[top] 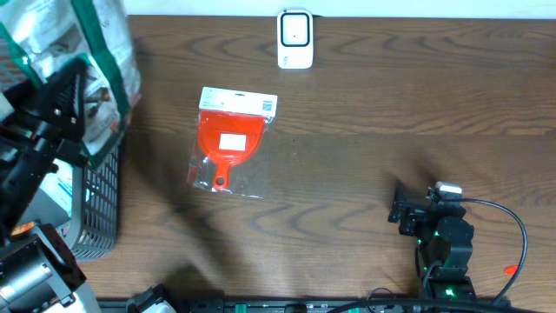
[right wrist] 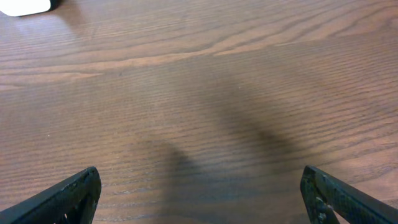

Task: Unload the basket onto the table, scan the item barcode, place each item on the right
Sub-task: 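Lift the gloves bag out of the basket with the left gripper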

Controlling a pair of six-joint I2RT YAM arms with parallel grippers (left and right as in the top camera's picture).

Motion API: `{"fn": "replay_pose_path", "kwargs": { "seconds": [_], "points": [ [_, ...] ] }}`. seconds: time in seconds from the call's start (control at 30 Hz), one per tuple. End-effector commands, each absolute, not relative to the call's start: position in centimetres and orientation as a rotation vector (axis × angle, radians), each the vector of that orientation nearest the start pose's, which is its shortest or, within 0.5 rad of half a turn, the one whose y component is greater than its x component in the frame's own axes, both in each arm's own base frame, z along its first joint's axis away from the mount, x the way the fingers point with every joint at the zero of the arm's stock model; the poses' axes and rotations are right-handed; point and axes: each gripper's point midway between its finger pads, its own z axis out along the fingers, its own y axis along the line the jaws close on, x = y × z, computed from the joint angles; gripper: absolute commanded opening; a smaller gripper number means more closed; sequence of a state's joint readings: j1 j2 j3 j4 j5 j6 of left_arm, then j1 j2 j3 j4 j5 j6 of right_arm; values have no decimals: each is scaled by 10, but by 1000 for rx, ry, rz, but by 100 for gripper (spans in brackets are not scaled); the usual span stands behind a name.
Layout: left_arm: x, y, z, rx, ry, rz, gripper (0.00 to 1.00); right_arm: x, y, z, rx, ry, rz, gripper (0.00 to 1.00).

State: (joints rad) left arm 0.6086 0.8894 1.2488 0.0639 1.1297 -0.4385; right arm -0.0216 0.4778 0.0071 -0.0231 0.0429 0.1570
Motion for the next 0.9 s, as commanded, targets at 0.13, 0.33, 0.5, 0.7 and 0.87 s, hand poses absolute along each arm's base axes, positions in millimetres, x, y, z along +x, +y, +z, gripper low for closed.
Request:
{"fn": "replay_pose_path", "kwargs": {
  "seconds": [0.13,0.33,0.5,0.7,0.87],
  "points": [
    [243,-35,507,422,1476,-766,8,248,-14,61,231,2050,37,99],
    [258,-26,495,375,1526,-860,8,248,-14,61,246,2046,47,99],
    [262,-26,489,387,1544,-901,7,248,-14,61,246,2048,46,99],
    [270,-40,487,410,1541,-957,8,248,-14,61,246,2048,47,99],
    [298,-52,475,411,1547,-1005,8,248,-14,61,245,2048,47,99]
  ]
}}
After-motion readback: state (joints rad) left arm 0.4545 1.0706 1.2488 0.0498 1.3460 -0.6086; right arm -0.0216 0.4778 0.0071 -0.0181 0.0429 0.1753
